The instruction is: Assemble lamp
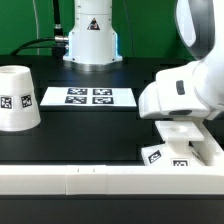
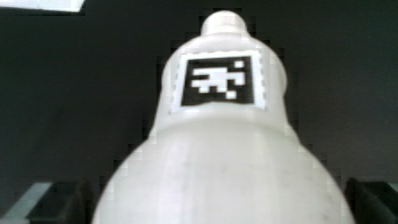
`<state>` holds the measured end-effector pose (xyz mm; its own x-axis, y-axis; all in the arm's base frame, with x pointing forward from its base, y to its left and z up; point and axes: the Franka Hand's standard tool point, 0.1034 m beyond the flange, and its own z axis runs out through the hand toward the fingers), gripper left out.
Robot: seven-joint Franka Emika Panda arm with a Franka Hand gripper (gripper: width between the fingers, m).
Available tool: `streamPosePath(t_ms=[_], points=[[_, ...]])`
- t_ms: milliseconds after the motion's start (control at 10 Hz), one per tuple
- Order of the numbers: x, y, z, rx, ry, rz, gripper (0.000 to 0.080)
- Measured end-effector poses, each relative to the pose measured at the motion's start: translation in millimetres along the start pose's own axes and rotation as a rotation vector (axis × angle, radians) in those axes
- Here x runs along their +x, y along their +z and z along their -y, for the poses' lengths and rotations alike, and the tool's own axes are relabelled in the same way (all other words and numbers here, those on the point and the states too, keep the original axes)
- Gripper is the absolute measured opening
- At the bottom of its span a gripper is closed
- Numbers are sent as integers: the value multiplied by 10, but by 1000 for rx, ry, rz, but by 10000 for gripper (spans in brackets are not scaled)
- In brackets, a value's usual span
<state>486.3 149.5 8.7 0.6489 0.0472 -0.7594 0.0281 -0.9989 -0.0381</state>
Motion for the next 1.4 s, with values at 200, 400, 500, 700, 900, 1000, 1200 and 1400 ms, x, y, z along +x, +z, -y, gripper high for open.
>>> streamPosePath(t_ms=[200, 400, 500, 700, 900, 1000, 1200, 1400], points=[[15, 33, -5, 1, 1, -4, 670], [18, 26, -24, 4, 5, -5, 574], [19, 18, -34, 5, 8, -6, 574], [10, -42, -63, 10, 7, -15, 574], [-41, -179, -111, 17, -14, -32, 574], [-139, -325, -168, 22, -34, -36, 574], [-329, -643, -343, 41, -45, -57, 576], [-378, -781, -410, 54, -37, -80, 576]])
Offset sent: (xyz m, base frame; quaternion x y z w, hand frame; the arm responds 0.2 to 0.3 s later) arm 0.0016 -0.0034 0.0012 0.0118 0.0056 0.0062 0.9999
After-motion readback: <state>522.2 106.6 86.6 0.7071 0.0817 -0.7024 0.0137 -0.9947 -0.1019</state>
